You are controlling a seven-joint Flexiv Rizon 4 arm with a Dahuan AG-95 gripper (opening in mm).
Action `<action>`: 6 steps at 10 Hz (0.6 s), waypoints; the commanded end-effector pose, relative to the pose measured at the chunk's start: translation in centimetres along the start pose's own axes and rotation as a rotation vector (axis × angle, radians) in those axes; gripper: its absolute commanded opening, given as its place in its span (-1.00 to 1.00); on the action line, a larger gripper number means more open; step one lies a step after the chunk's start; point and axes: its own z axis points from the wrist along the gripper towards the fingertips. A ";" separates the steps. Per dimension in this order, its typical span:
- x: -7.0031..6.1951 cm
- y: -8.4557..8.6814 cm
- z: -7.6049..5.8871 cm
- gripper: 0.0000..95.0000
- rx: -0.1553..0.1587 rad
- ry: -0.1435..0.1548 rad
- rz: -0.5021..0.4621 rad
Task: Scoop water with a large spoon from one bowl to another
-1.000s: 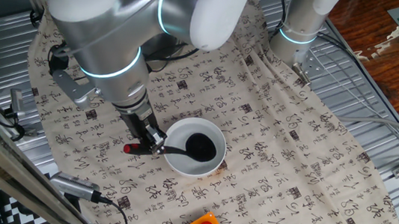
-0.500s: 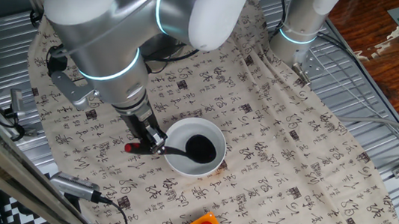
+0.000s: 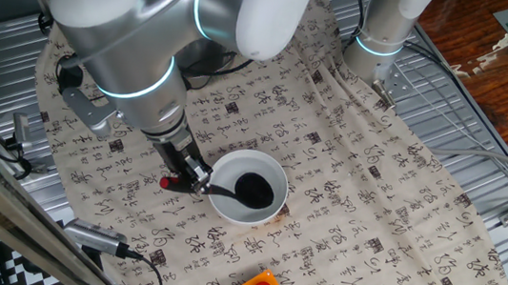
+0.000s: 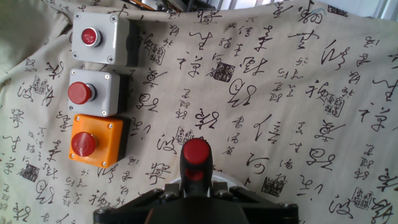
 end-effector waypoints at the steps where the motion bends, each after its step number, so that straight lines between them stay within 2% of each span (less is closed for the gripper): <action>1: 0.0 0.0 -0.1 -1.00 -0.002 0.005 0.000; 3: 0.3 0.1 -0.2 -1.00 -0.003 0.012 0.003; 6: 0.3 0.1 -0.3 -1.00 0.003 0.040 0.014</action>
